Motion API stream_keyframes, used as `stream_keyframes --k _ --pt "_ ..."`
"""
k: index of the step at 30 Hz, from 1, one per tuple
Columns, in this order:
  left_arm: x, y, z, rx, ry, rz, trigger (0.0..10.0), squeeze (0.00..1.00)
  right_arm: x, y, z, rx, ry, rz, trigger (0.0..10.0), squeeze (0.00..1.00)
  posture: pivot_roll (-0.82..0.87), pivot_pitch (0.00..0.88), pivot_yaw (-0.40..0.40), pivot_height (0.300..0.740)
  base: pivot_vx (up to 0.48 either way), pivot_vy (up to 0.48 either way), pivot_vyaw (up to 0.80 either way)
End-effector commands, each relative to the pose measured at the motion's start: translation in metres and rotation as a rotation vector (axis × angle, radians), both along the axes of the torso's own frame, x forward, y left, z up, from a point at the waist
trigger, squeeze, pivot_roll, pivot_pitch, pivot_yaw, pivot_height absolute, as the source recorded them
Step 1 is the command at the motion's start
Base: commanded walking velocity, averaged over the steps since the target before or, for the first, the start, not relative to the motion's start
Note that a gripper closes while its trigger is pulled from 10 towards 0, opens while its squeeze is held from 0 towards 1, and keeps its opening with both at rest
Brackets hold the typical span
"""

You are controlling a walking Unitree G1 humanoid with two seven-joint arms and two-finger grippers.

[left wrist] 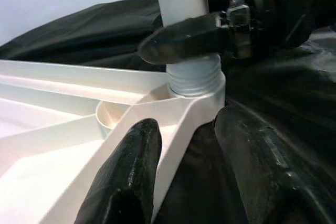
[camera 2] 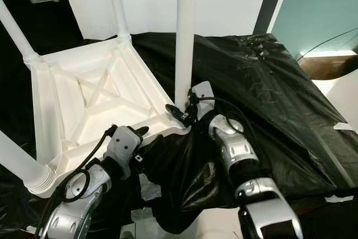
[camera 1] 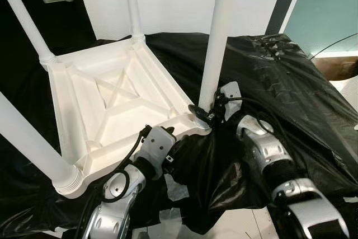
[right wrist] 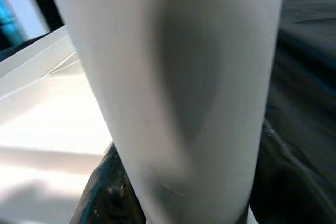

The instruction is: Building children table

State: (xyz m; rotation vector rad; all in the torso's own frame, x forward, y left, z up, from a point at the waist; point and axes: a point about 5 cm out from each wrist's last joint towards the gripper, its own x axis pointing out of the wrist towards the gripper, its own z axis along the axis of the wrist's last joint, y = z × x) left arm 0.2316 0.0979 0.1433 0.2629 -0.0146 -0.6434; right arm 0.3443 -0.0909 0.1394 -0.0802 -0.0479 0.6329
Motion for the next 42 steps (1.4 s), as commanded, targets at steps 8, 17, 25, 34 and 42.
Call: stream_keyframes --k 8,17,25,34,42 --pt "0.000 -0.001 -0.002 -0.003 -0.003 0.053 10.0 0.00 -0.010 0.007 -0.022 0.026 0.101 -0.275 10.0 0.00 0.13 0.025 -0.050 0.740 0.000 0.000 0.00" --pt "0.001 -0.002 -0.002 -0.014 -0.002 0.062 10.0 0.00 -0.014 0.019 -0.016 0.081 0.101 -0.332 10.0 0.00 0.13 0.018 -0.058 0.740 0.000 0.000 0.00" --pt "0.002 -0.003 -0.002 -0.013 -0.005 0.058 10.0 0.00 -0.016 0.008 -0.005 0.118 0.056 -0.308 10.0 1.00 0.12 0.010 -0.059 0.740 0.000 0.000 0.00" --pt "0.003 -0.002 -0.002 -0.014 -0.007 0.058 10.0 0.00 -0.018 -0.024 0.001 0.110 0.030 -0.091 10.0 0.00 0.12 0.013 -0.052 0.740 0.000 0.000 0.00" --pt "0.005 -0.001 -0.001 -0.012 -0.009 0.057 10.0 0.00 -0.001 -0.040 0.012 0.023 0.050 0.157 10.0 0.00 0.12 0.019 -0.042 0.740 0.000 0.000 0.00"
